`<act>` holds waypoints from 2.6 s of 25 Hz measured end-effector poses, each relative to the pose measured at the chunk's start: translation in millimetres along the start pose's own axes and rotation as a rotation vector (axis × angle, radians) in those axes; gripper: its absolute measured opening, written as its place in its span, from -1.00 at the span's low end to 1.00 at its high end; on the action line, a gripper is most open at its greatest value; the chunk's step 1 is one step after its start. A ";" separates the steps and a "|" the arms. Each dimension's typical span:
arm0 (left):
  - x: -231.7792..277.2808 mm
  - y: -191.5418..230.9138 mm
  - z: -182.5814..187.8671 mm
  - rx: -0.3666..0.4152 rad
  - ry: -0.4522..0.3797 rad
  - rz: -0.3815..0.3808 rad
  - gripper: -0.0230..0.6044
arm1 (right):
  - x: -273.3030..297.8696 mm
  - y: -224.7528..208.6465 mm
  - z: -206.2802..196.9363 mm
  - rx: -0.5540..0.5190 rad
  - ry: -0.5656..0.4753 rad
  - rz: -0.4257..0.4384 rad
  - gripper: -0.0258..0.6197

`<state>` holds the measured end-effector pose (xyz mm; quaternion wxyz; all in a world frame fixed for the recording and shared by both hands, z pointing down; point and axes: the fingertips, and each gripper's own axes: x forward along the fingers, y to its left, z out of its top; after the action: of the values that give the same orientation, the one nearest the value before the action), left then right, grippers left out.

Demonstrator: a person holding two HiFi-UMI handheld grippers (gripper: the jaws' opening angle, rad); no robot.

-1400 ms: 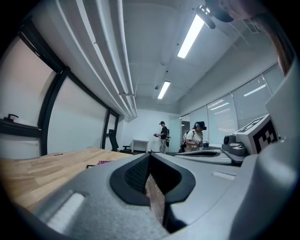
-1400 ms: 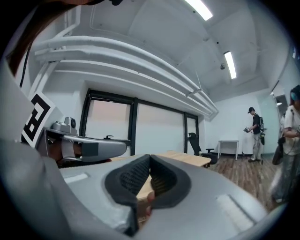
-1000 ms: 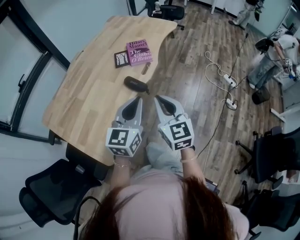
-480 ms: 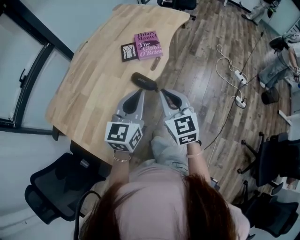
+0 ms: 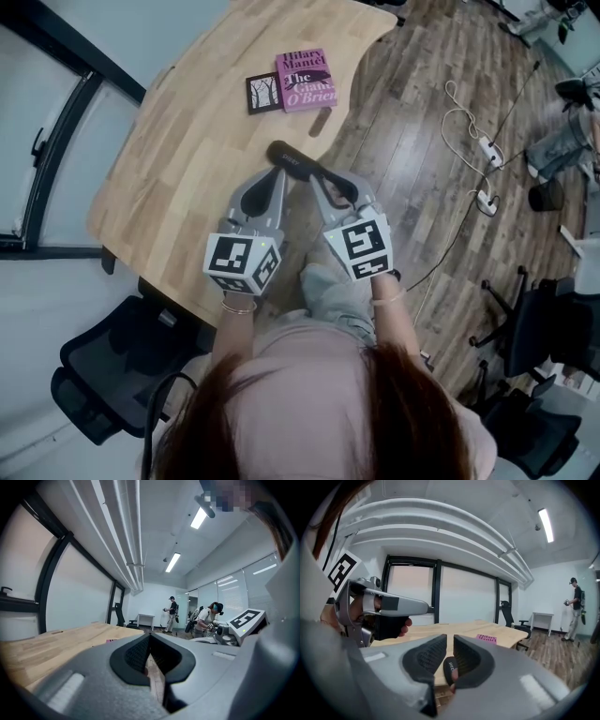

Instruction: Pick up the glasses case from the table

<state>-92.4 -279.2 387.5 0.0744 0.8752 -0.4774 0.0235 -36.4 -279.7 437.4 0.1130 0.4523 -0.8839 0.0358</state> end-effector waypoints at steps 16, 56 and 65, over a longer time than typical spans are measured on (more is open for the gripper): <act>37.7 58.4 -8.1 -0.033 0.019 0.018 -0.90 | 77.1 0.4 -29.6 -0.094 0.111 0.114 -0.46; 72.5 95.8 -85.6 -0.148 0.132 0.071 -0.90 | 180.4 0.6 -179.9 -0.138 0.502 0.322 0.07; 67.3 100.7 -92.6 -0.165 0.144 0.074 -0.90 | 190.1 5.2 -198.0 -0.149 0.575 0.340 0.12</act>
<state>-137.7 -374.8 497.3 0.1794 0.8440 -0.5029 0.0496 -114.9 -394.4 674.2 0.3824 0.2605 -0.8789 0.1155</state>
